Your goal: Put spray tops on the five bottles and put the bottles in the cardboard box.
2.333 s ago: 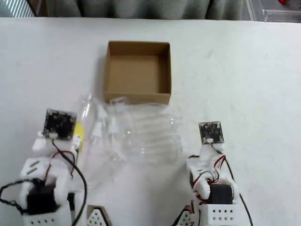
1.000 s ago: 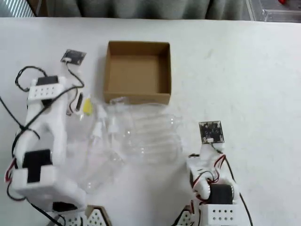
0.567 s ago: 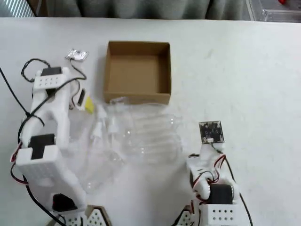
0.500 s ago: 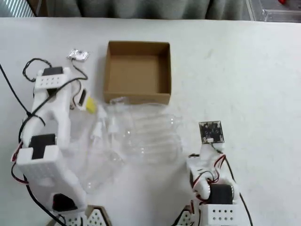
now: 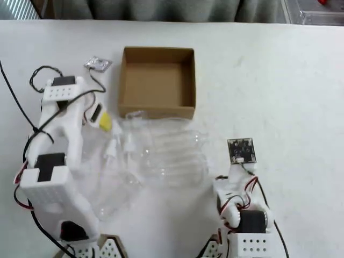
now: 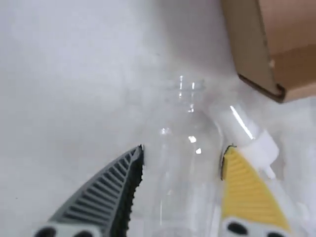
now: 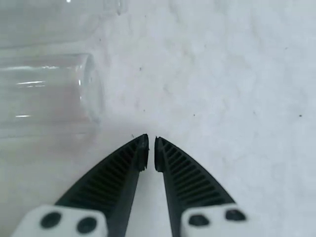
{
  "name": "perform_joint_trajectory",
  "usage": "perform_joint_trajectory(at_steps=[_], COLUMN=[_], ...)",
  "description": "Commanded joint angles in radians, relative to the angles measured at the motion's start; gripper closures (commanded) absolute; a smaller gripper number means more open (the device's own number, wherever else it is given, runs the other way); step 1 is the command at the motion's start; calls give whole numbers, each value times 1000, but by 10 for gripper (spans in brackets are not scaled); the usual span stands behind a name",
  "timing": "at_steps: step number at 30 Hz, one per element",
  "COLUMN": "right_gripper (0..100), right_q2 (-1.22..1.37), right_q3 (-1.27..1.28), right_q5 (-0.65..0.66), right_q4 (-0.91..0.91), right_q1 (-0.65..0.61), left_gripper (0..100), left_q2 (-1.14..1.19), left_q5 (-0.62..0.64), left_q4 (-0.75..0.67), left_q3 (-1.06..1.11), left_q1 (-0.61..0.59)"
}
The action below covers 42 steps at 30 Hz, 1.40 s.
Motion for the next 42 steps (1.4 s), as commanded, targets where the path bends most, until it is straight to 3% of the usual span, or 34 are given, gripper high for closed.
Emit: perform_joint_trajectory(at_steps=[1, 7, 13, 22, 42], right_gripper=[981, 981, 982, 982, 982], right_q2=[-7, -7, -7, -7, -7], right_q3=[5, 5, 5, 5, 5], right_q5=[11, 11, 11, 11, 11], right_q4=[-18, -18, -18, -18, -18], right_q1=[12, 12, 12, 27, 31], left_gripper=[743, 739, 649, 673, 675], left_q2=[-142, -308, -318, -317, -263], left_q5=[-8, -11, -41, -54, -106], left_q4=[-20, -193, -175, -265, -278], left_q3=[35, 250, 270, 278, 249], left_q1=[16, 21, 21, 15, 12])
